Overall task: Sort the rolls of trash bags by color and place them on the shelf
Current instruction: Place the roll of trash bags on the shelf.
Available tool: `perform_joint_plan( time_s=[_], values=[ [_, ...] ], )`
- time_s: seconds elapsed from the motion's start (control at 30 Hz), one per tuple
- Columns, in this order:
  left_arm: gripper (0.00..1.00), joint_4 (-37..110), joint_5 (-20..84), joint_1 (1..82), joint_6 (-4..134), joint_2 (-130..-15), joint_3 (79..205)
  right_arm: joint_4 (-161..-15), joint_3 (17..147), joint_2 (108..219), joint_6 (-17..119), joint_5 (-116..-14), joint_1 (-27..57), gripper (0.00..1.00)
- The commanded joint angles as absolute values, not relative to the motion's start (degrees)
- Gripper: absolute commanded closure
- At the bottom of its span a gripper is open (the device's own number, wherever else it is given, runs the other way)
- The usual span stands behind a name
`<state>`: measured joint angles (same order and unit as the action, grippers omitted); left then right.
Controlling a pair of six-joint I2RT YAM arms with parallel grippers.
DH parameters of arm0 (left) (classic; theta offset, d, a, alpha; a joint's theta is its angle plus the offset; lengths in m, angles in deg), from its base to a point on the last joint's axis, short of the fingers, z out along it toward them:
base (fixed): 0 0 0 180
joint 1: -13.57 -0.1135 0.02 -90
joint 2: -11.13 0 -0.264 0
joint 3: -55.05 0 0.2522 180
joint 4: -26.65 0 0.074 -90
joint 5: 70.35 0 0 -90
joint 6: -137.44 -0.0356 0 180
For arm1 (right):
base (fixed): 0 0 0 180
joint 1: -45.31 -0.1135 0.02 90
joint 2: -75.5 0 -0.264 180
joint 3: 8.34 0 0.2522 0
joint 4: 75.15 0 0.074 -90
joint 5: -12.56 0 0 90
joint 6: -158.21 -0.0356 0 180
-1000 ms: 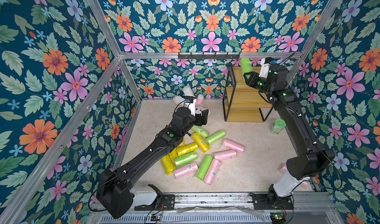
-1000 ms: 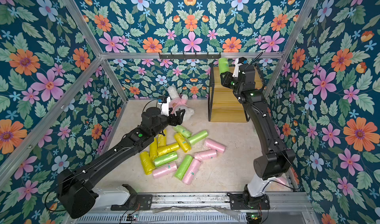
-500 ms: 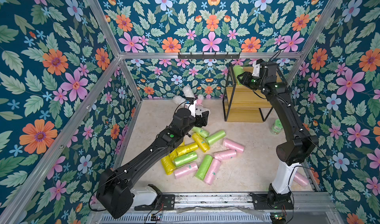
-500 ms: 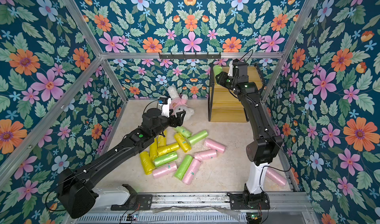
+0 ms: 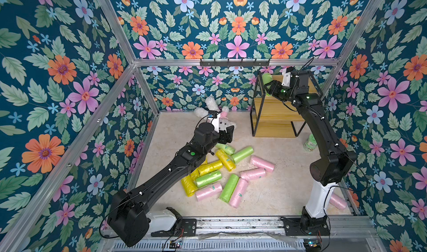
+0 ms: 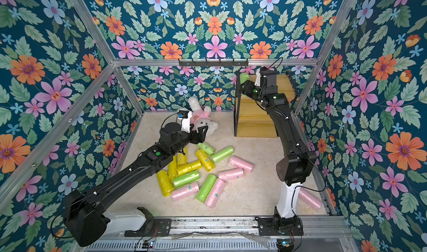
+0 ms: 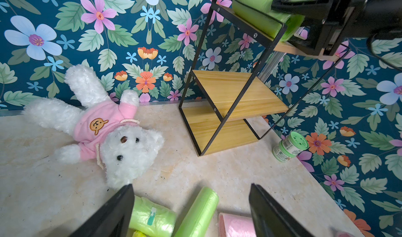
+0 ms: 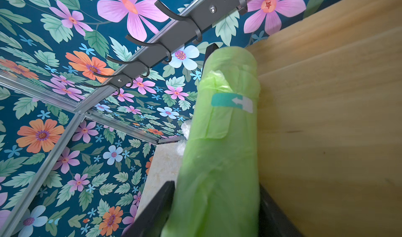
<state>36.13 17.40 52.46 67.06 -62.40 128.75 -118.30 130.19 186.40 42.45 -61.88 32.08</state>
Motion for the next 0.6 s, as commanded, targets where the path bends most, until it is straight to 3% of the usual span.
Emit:
perform_joint_plan(
  time_s=[0.0,0.33,0.57],
  values=[
    [0.12,34.7,16.6,52.5,67.0,-62.1,128.5,-118.5,130.5,186.5,43.6,-64.0,32.0,0.33],
    [0.11,36.2,17.3,52.5,67.2,-63.2,125.7,-118.6,131.1,182.6,47.5,-71.3,32.1,0.11],
    [0.12,38.0,21.4,52.6,66.3,-66.5,122.6,-119.3,127.9,177.4,51.7,-75.5,32.1,0.07]
  ],
)
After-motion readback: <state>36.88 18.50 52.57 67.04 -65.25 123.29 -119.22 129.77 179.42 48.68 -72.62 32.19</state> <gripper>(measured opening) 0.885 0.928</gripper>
